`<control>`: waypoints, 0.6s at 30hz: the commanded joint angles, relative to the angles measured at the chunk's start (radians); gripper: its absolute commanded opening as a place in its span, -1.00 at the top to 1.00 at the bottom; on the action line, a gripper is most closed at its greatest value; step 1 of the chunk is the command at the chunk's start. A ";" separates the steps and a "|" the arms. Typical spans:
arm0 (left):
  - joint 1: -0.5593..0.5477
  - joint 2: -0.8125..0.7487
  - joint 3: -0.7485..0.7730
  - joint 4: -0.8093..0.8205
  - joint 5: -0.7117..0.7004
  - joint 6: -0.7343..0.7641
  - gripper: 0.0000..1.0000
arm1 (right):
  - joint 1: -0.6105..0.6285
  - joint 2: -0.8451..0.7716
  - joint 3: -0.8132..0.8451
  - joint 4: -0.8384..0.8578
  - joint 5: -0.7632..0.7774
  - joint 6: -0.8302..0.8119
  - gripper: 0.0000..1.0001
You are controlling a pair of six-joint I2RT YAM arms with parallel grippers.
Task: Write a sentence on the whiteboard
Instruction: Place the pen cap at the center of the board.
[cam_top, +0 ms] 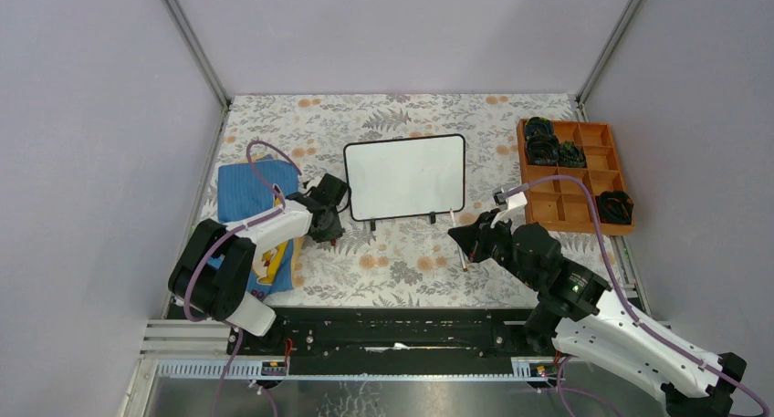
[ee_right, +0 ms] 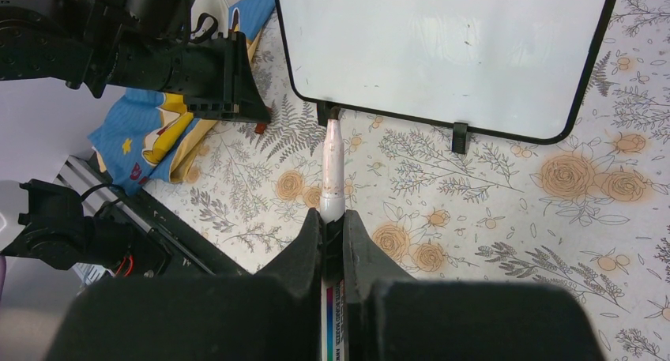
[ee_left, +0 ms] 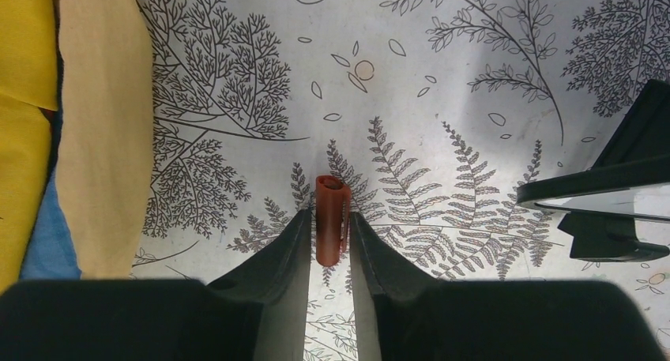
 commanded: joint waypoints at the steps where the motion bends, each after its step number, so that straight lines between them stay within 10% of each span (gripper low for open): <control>1: 0.007 0.009 -0.013 0.034 0.001 -0.011 0.38 | 0.007 -0.010 0.038 0.014 0.027 -0.001 1.00; 18: 0.007 -0.069 -0.012 0.028 0.009 -0.017 0.13 | 0.007 -0.011 0.039 0.011 0.025 0.001 1.00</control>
